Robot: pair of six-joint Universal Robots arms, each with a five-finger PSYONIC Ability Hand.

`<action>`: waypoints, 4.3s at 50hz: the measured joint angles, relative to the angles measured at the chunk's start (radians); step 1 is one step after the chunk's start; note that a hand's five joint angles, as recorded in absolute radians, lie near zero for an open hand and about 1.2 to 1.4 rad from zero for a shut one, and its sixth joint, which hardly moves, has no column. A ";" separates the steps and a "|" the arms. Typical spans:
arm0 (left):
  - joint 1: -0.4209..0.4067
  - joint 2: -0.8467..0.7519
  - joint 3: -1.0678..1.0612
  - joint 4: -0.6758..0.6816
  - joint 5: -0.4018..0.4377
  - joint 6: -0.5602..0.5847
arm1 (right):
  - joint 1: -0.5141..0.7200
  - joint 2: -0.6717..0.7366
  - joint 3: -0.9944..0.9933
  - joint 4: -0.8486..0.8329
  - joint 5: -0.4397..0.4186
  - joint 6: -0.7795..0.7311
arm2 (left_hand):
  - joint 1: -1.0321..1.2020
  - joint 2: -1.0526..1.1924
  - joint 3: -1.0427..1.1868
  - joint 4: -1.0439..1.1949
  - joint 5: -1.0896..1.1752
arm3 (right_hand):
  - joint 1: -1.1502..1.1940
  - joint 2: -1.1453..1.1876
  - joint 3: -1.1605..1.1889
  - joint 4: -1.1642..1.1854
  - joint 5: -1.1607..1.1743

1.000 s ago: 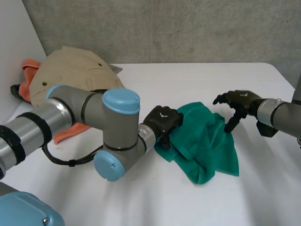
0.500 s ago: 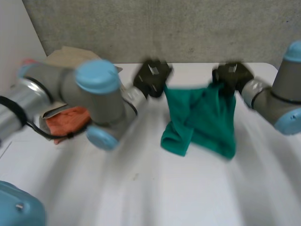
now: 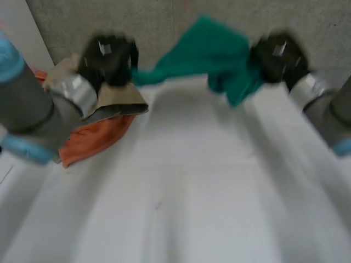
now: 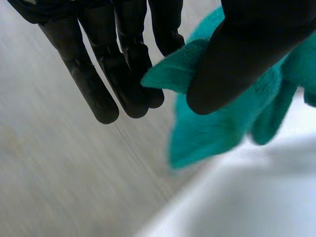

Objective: Fold the laundry.

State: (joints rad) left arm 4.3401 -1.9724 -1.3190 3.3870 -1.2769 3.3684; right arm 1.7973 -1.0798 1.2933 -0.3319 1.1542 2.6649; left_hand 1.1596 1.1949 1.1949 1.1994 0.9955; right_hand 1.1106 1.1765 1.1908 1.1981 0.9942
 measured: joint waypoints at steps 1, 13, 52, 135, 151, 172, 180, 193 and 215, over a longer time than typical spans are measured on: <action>0.000 -0.001 -0.055 -0.005 0.001 0.007 | 0.004 0.011 0.041 0.032 -0.014 -0.036 | 0.000 0.001 0.000 0.000 0.004 | 0.000 0.000 0.000 0.000 0.000; -0.050 -0.029 -0.382 -0.034 -0.075 0.170 | 0.068 0.065 0.330 0.177 -0.024 -0.360 | -0.152 -0.172 -0.170 -0.176 -0.145 | -0.354 -0.427 -0.439 -0.447 -0.420; -0.245 0.022 -0.243 -0.330 -0.398 -0.017 | -0.024 -0.125 0.096 0.599 0.167 -0.007 | -0.750 -0.796 -0.793 -0.809 -0.786 | -0.808 -0.862 -0.873 -0.886 -0.851; -0.128 0.227 -0.232 -0.200 -0.398 0.158 | 0.041 -0.064 0.069 0.543 0.145 0.070 | -0.183 -0.001 0.000 0.000 0.016 | -0.781 -0.846 -0.842 -0.862 -0.813; -0.137 0.268 -0.205 -0.238 -0.379 0.123 | 0.228 0.091 0.149 0.364 0.234 0.246 | -0.183 0.001 0.000 0.000 0.016 | -0.578 -0.644 -0.659 -0.662 -0.631; -0.104 0.380 -0.184 -0.334 -0.382 0.058 | 0.140 -0.093 0.053 0.318 0.276 0.107 | -0.183 0.001 0.000 0.000 0.016 | -0.015 0.002 -0.005 -0.005 0.001; -0.040 0.447 -0.208 -0.430 -0.321 0.025 | 0.003 -0.232 -0.122 0.770 0.132 -0.020 | -0.183 0.001 0.000 0.000 0.016 | -0.015 0.002 -0.005 -0.004 0.007; -0.043 0.208 -0.239 -0.387 -0.276 -0.016 | 0.013 0.142 -0.350 0.928 0.139 -0.273 | -0.183 0.001 0.000 0.000 0.016 | -0.015 0.002 -0.005 -0.004 0.007; -0.105 -0.051 -0.017 -0.306 -0.393 -0.014 | 0.016 0.102 -0.138 0.258 0.262 -0.030 | -0.183 0.001 0.000 0.000 0.016 | -0.887 -0.970 -0.982 -0.988 -0.945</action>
State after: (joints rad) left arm 4.2349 -2.0233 -1.3361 3.0808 -1.6702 3.3540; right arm 1.8131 -0.9776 1.1556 -0.0743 1.4161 2.6345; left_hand 0.9763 1.1961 1.1951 1.1996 1.0119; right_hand 0.2232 0.2064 0.2089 0.2101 0.0496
